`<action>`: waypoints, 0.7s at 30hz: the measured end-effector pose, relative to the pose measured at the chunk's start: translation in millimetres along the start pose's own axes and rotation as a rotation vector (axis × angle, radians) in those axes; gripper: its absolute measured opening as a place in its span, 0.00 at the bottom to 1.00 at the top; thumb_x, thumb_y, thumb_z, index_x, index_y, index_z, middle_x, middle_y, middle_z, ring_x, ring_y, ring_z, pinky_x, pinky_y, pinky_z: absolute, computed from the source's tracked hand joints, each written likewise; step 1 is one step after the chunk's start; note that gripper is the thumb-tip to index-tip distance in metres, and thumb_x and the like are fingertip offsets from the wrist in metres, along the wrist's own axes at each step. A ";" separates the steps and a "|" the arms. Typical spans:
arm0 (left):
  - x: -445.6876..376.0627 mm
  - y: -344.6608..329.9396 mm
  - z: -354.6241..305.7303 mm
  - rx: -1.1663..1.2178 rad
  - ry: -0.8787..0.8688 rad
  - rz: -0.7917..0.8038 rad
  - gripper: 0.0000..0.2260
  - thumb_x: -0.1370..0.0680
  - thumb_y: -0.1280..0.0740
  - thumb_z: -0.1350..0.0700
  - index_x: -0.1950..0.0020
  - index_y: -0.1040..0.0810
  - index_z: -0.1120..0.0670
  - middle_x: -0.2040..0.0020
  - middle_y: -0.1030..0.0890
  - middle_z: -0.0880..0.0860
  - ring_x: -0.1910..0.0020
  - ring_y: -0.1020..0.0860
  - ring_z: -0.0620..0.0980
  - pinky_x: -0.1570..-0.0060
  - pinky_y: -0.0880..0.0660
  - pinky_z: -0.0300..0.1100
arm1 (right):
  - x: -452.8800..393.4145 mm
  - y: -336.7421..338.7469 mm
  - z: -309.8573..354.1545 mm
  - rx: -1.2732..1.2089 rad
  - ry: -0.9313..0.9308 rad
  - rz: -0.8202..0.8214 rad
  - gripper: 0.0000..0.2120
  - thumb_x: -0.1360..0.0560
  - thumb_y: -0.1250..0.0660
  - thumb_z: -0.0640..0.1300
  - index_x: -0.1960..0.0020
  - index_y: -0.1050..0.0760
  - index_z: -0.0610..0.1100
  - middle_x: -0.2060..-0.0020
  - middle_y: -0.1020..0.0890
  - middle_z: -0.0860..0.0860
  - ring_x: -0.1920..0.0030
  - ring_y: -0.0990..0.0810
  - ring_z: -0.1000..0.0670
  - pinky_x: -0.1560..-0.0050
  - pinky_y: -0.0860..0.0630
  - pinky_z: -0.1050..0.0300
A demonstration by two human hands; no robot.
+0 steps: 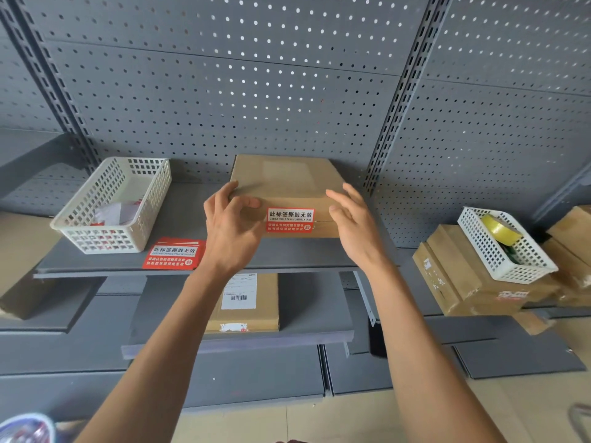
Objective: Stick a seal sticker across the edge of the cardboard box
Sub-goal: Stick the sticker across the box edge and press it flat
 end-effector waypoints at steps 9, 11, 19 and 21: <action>19.6 -10.3 18.6 -0.064 -0.032 -0.006 0.10 0.25 0.29 0.59 0.44 0.21 0.53 0.25 0.35 0.56 0.26 0.42 0.58 0.28 0.38 0.58 | 19.0 -19.1 -26.5 0.019 -0.056 0.058 0.23 0.25 0.40 0.47 0.30 0.25 0.49 0.21 0.40 0.50 0.27 0.36 0.51 0.23 0.41 0.42; 23.2 -12.6 22.0 -0.081 -0.037 0.004 0.10 0.25 0.29 0.60 0.44 0.21 0.53 0.25 0.35 0.56 0.26 0.42 0.58 0.28 0.38 0.57 | 21.2 -21.3 -31.5 0.011 -0.058 0.082 0.23 0.24 0.38 0.44 0.30 0.25 0.50 0.20 0.41 0.51 0.29 0.35 0.50 0.23 0.42 0.42; 27.5 -12.7 23.6 -0.116 -0.075 0.015 0.16 0.28 0.31 0.67 0.43 0.21 0.54 0.25 0.35 0.56 0.26 0.42 0.60 0.29 0.39 0.54 | 25.2 -22.6 -38.5 0.037 -0.048 0.088 0.30 0.26 0.39 0.30 0.28 0.28 0.51 0.19 0.44 0.54 0.19 0.49 0.54 0.21 0.46 0.46; 28.3 -12.3 25.9 -0.133 -0.086 0.019 0.15 0.28 0.31 0.67 0.43 0.22 0.54 0.25 0.35 0.56 0.26 0.42 0.60 0.30 0.39 0.53 | 26.0 -23.8 -40.2 0.050 -0.030 0.090 0.32 0.27 0.39 0.31 0.28 0.29 0.53 0.19 0.45 0.55 0.19 0.50 0.54 0.22 0.44 0.43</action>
Point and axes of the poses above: each hand's wrist, its own x-axis away from the middle knuckle, its own y-axis out of the back of the hand, z = x × y, the point moved 7 cm from there along -x, towards the middle knuckle
